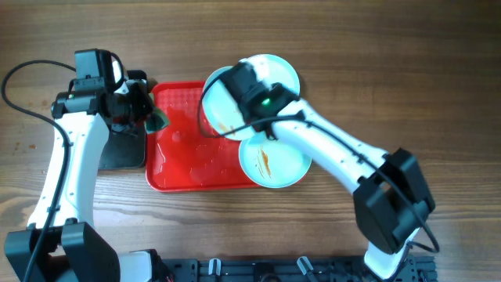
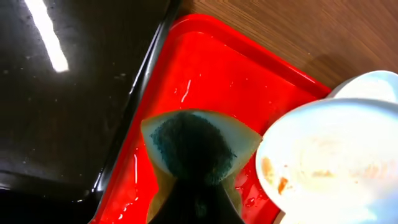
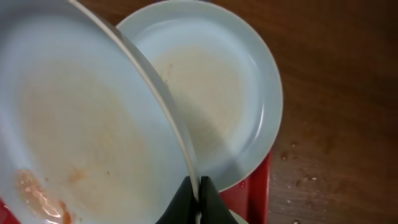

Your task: Clean dirty plates on tray and stack at the side

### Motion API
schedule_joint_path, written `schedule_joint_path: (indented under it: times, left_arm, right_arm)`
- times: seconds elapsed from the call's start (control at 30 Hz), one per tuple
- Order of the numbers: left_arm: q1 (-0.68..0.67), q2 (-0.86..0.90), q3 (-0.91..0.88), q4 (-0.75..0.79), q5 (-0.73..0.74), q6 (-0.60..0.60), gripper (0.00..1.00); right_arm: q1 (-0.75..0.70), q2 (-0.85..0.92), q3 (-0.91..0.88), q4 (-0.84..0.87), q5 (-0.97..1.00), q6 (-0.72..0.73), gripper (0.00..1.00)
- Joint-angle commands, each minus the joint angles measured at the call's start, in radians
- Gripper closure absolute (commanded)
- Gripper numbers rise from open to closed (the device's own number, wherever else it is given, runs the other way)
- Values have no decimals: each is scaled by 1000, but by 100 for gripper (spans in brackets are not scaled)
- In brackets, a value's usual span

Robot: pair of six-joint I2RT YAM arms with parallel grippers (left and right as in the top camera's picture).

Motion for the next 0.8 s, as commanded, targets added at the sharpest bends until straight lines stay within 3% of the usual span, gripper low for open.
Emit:
schedule_joint_path:
  times: [0.0,0.27,0.43,0.5,0.6,0.7,0.77]
  left_arm:
    - [6,-12,14,3,-29,12,96]
    - [6,-11,14,3,-29,12,96]
    - [6,-10,14,2,-29,12,96]
    - [6,-10,14,-1,-29,12,96]
    - [6,-10,13,-15,-29,12,96]
    - [6,-10,13,-16,-28,11,96]
    - [6,-10,13,-16,-29,8,96]
  right_arm:
    - [94,-32,6,3,312,-20,96]
    - [239,-32,6,147,733,-20,96]
    - [256,-32,6,158,694,-16,96]
    - [255,-32,-3,150,549,3,96]
    - [246,-29,-8,64,328,166,96]
    - [190,-17,-9,35,-118,279,96]
    - [158,5,-9,38,-248,298,96]
